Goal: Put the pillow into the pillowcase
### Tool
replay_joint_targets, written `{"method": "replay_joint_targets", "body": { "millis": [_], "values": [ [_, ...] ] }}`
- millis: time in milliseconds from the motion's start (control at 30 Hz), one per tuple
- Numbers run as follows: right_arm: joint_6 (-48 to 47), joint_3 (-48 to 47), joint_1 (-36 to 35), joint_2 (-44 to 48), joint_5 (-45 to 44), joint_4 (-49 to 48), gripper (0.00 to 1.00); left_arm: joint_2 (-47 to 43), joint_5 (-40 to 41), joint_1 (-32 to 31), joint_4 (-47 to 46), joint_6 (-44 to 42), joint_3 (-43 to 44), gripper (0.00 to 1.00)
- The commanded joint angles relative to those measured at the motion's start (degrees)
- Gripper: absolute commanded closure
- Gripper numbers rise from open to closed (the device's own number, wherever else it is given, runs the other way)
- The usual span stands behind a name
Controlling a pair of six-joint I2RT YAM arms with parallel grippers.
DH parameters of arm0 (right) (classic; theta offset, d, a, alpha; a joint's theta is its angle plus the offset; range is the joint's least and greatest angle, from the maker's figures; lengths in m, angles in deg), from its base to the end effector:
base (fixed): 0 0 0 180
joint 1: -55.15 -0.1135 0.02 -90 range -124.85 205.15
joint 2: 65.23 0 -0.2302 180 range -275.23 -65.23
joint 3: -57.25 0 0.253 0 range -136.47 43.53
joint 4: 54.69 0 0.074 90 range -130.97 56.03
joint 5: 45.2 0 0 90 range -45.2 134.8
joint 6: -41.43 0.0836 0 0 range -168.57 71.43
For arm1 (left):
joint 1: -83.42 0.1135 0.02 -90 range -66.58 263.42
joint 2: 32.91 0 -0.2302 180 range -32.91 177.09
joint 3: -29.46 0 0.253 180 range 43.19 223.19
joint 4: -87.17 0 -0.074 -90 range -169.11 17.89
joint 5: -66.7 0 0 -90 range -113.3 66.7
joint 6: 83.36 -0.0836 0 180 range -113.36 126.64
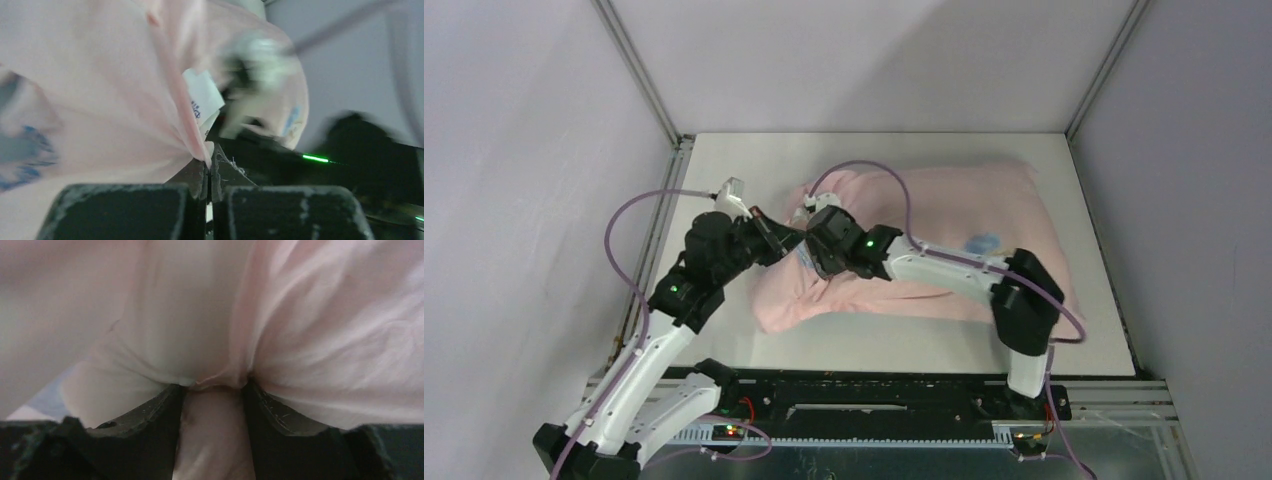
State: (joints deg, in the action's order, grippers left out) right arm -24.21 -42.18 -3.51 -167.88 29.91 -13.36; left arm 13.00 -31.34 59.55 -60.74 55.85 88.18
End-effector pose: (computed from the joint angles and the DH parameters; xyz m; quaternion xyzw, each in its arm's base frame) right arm 0.2437 0.3589 0.2153 -0.2219 0.8887 0.1644 0.3661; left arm 0.2280 -0.1137 0.2832 -0.1389 0.8026 -0.3896 0.4298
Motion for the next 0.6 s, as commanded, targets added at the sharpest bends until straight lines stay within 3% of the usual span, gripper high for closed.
{"method": "replay_joint_targets", "body": {
  "millis": [0,100,233,400,467,533,567],
  "values": [
    [3.2,3.1,0.3,-6.7,1.7,-3.0,0.47,-2.0,-2.7,-0.9,-1.5,-0.4,10.3,1.00],
    [4.5,5.2,1.0,-4.1,3.0,-5.7,0.42,-2.6,-2.9,-0.9,-2.7,1.0,5.8,1.00],
    [5.0,5.9,1.5,1.7,2.7,-6.0,0.37,-2.8,-1.6,-0.8,-6.7,3.2,-6.4,1.00],
    [4.8,5.5,0.6,11.4,1.7,-5.9,0.34,1.3,-1.9,-0.6,-11.8,1.7,-17.1,1.00],
    [4.1,3.6,0.0,13.1,-0.1,-4.1,0.34,2.4,-3.0,-0.6,-12.3,0.9,-18.5,0.96],
    [3.4,0.6,-0.7,12.9,-2.5,-1.0,0.34,0.8,-2.1,-0.7,-10.9,0.2,-18.7,0.84],
    [3.0,-0.2,-1.0,12.7,-3.9,-0.1,0.34,-0.4,-1.1,-0.6,-9.8,-0.3,-18.3,0.83]
  ]
}}
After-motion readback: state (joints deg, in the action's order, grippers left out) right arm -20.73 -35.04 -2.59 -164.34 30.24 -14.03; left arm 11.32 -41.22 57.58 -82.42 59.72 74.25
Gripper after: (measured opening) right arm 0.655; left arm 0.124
